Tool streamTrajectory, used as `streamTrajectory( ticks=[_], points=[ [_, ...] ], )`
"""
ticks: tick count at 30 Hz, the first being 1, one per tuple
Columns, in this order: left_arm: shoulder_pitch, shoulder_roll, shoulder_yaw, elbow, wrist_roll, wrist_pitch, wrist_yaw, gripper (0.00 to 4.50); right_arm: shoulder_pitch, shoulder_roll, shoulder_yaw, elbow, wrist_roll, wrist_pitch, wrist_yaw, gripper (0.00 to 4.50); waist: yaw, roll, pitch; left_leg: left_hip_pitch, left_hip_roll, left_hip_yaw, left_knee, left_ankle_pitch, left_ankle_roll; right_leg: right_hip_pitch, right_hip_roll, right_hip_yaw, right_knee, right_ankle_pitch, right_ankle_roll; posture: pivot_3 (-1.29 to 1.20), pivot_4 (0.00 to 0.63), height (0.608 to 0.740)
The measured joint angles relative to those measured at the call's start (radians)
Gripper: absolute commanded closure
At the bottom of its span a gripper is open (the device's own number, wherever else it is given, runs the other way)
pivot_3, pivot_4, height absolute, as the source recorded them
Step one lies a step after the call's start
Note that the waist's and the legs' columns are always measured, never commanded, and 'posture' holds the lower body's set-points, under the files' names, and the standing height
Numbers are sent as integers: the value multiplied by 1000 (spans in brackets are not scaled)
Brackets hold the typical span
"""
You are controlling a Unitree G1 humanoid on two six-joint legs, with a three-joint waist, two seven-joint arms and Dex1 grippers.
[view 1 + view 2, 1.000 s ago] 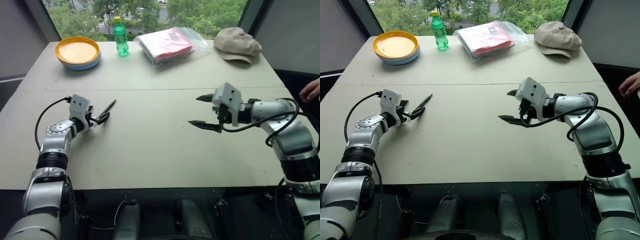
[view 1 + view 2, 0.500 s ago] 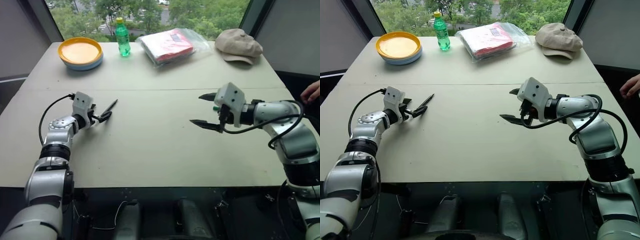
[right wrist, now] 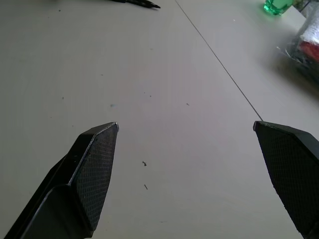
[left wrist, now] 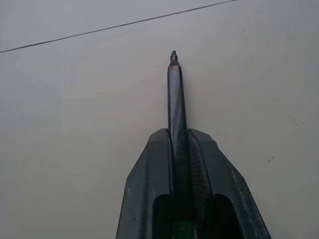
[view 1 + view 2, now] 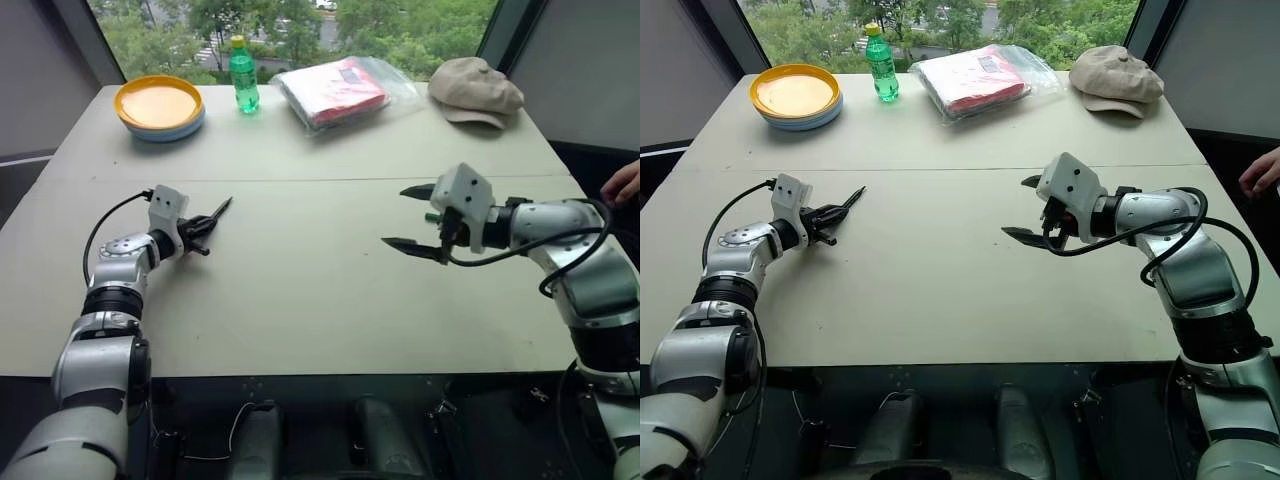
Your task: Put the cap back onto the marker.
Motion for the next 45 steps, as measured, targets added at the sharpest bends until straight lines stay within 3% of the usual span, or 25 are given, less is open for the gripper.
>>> streamTrajectory(
  ticks=[9,17,22,26,35,45],
  points=[
    [79,-1,-5,-123,-5,-11,-78,4461,-1,8,-4,10,12,0,-12,0,0,0,0,0,0,0,0,0,0,0,0,0,0,0,0,0,150,740],
    [281,34,-21,-641,-114,214,-164,4461,22,76,-47,177,34,-66,-51,0,-1,-1,0,-1,0,0,0,0,0,0,0,0,-1,0,0,0,150,740],
    [340,84,23,-961,-244,397,-162,4461,2,95,-49,403,-11,-205,-61,0,-5,0,0,0,1,1,-1,0,0,0,0,1,-1,0,0,0,150,740],
    [394,99,34,-1136,-334,526,-150,4461,-95,135,-55,659,-34,-316,-65,0,-11,0,1,0,1,1,-1,0,0,0,1,2,-1,0,0,0,150,740],
    [430,116,40,-1239,-385,590,-96,4461,-340,182,-57,1212,-111,-555,-49,0,-8,0,1,0,1,2,-1,0,0,0,1,3,-2,0,0,0,150,740],
    [469,121,46,-1288,-402,593,-47,4461,-382,186,-52,1433,-207,-658,-49,0,-11,0,1,0,1,3,-1,0,0,0,1,4,-2,0,0,0,150,740]
  ],
)
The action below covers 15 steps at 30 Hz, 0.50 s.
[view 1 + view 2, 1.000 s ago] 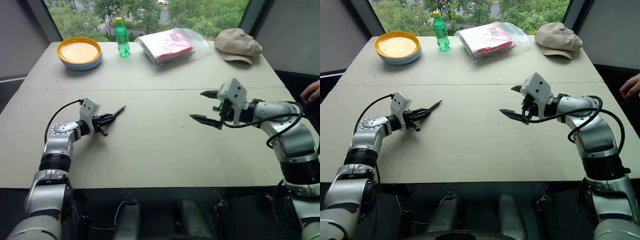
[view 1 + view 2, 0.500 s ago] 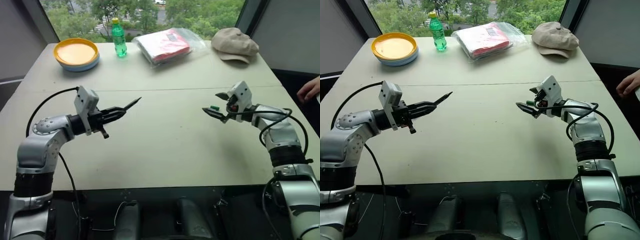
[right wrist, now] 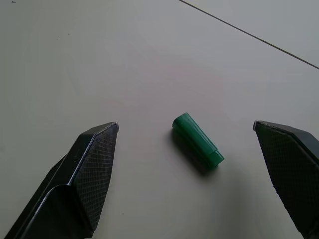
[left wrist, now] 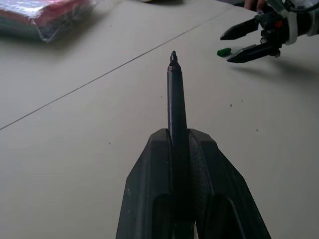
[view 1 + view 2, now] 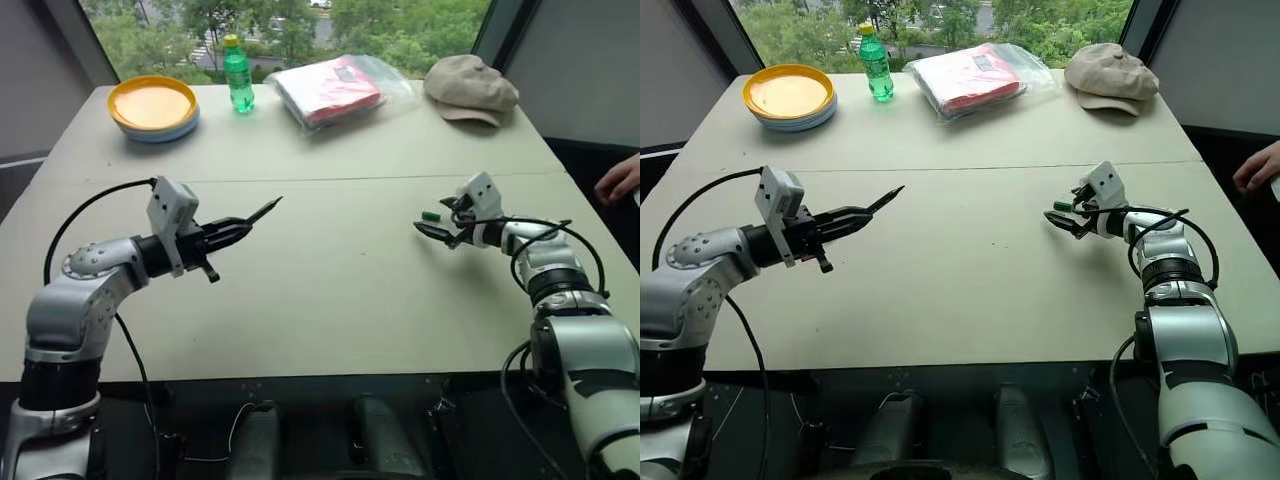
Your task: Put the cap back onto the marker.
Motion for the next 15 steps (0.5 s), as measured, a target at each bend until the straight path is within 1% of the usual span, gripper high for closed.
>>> streamTrajectory(
  ticks=[10,15],
  points=[
    [10,0,-1,-1,0,-7,21,4461,-2,6,-15,32,-26,-19,-10,0,1,0,0,1,0,1,0,0,0,0,0,1,0,0,0,0,150,740],
    [9,0,-1,-1,0,-9,25,4461,-14,25,-61,59,-13,35,-15,0,0,0,0,2,0,2,0,0,0,0,0,2,1,0,0,0,150,740]
  ],
)
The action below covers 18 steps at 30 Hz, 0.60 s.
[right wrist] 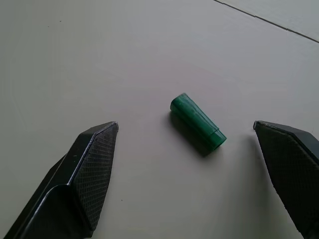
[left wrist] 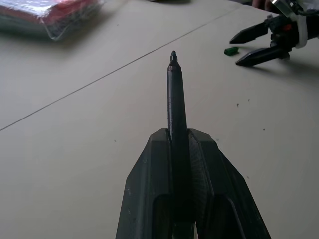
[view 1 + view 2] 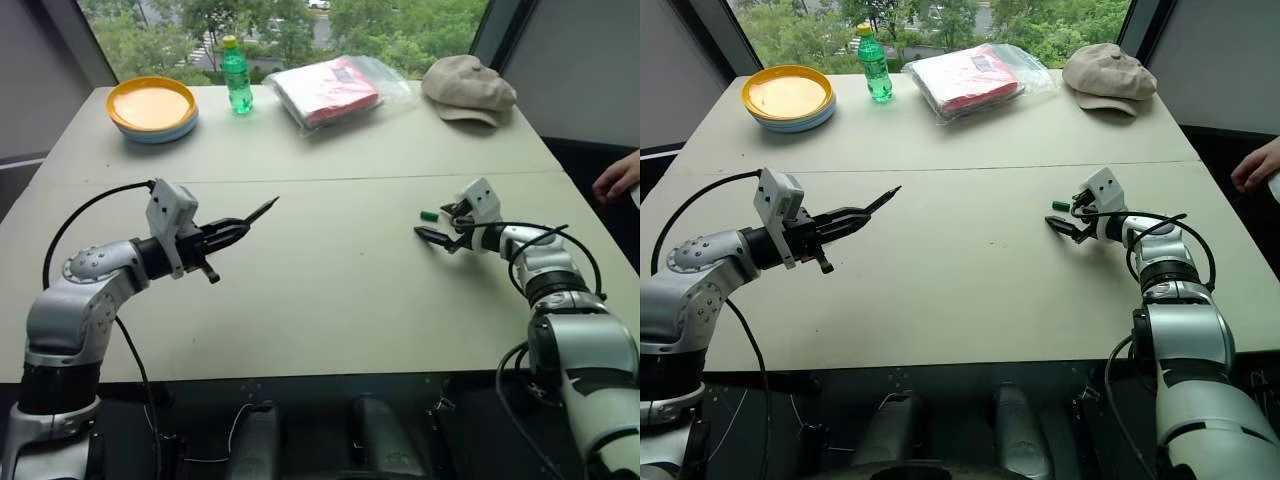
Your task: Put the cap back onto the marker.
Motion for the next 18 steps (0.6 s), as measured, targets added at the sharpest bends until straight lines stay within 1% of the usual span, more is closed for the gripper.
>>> streamTrajectory(
  ticks=[4,12,15,17,18],
  points=[
    [0,-1,0,-1,0,-2,9,4461,-15,16,-33,14,17,44,-15,0,-1,0,0,2,0,2,0,0,0,1,0,1,0,0,0,0,150,740],
    [16,0,0,-32,0,-2,28,4461,-23,29,-40,15,6,62,-21,0,-6,0,0,9,0,9,-3,0,0,4,0,8,0,0,1,0,150,740],
    [22,0,0,-37,0,-2,33,4500,-23,31,-39,15,-4,59,-23,849,-13,0,0,9,0,10,-3,0,0,4,0,9,0,0,1,0,150,740],
    [22,0,0,-37,0,-2,36,4500,-23,31,-40,15,-6,57,-24,1849,-18,0,0,9,0,11,-3,0,0,4,0,10,0,0,1,0,150,740],
    [22,0,0,-37,0,-2,37,4500,-23,32,-40,15,-8,57,-24,2428,-20,0,0,10,0,12,-3,0,0,4,0,11,0,1,1,0,150,740]
  ],
)
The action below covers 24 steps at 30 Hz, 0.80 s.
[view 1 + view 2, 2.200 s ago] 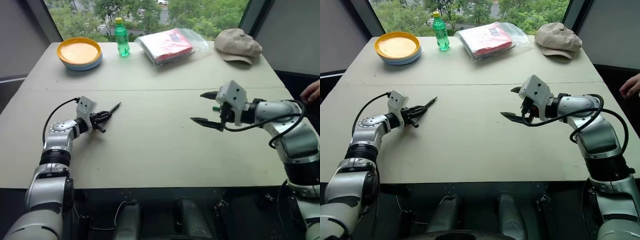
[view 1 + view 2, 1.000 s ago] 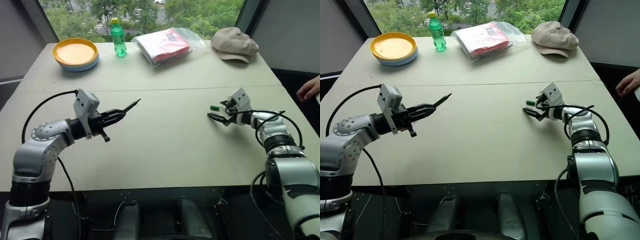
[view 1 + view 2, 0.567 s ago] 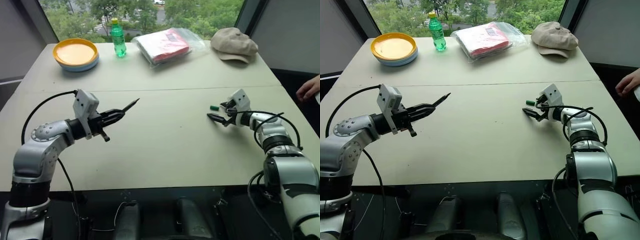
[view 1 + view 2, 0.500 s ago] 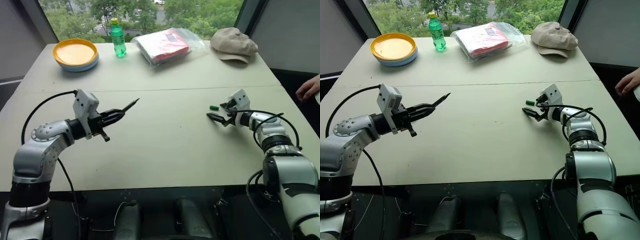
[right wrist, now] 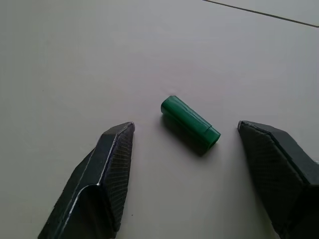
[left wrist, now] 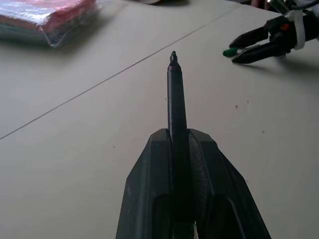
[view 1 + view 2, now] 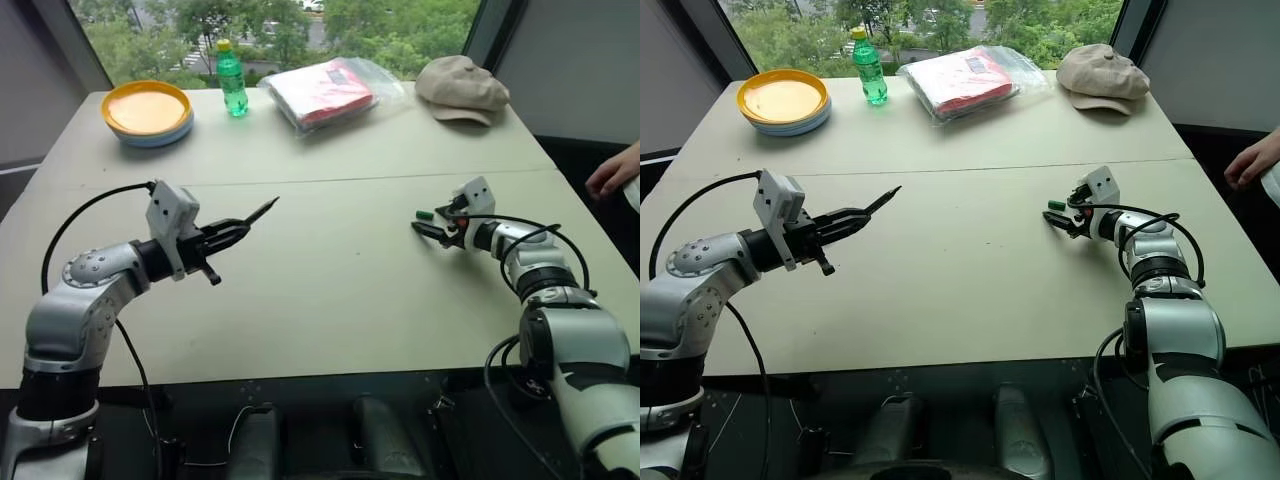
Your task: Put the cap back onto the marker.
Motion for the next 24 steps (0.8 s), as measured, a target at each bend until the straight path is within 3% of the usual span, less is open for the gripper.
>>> streamTrajectory(
  ticks=[3,18,21,24],
  points=[
    [0,0,0,0,0,-3,0,4500,0,4,0,0,-4,-2,2,3955,-4,0,0,1,0,2,0,0,0,0,0,2,0,0,0,0,150,740],
    [-6,0,-10,22,8,-19,-7,4500,31,23,4,-54,-5,-5,90,3955,-5,0,0,2,1,4,-1,0,0,0,1,4,0,1,1,0,150,740],
    [-10,0,-10,22,9,-22,-11,4500,51,26,6,-84,-2,-3,116,3103,-5,0,0,2,1,4,-1,0,0,0,1,4,0,1,1,0,150,740],
    [-10,0,-11,22,9,-29,-13,4500,59,34,8,-101,2,-3,128,1698,-5,-1,-1,2,1,4,0,0,0,0,1,5,0,1,2,0,150,740]
  ],
)
